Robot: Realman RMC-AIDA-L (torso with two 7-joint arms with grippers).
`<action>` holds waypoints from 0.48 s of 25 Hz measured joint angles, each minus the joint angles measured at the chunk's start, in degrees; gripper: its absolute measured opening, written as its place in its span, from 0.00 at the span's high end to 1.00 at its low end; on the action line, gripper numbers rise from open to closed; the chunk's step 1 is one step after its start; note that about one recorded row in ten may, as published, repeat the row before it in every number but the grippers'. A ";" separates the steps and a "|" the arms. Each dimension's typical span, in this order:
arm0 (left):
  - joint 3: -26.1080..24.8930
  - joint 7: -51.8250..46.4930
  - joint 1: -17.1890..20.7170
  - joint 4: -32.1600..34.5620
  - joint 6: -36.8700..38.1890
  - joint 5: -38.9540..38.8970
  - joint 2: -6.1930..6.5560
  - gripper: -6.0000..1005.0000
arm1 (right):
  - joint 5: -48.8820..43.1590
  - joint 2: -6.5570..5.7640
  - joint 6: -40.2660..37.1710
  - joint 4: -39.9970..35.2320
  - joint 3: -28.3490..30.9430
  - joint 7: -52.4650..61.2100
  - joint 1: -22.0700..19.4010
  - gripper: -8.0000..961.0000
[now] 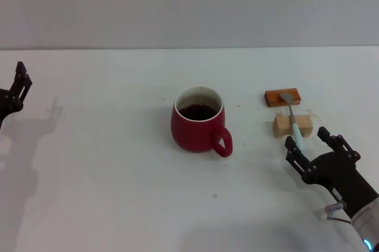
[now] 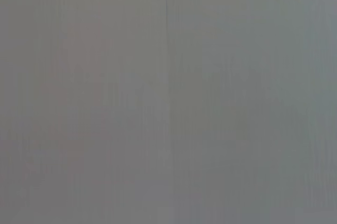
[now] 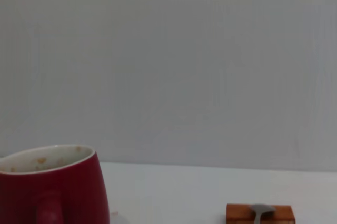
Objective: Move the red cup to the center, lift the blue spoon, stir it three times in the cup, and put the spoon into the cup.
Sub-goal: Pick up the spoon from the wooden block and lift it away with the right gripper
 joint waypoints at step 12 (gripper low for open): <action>0.00 -0.02 0.00 0.00 0.00 -0.02 0.02 0.16 | 0.01 0.07 1.35 -0.06 0.06 1.25 1.23 0.23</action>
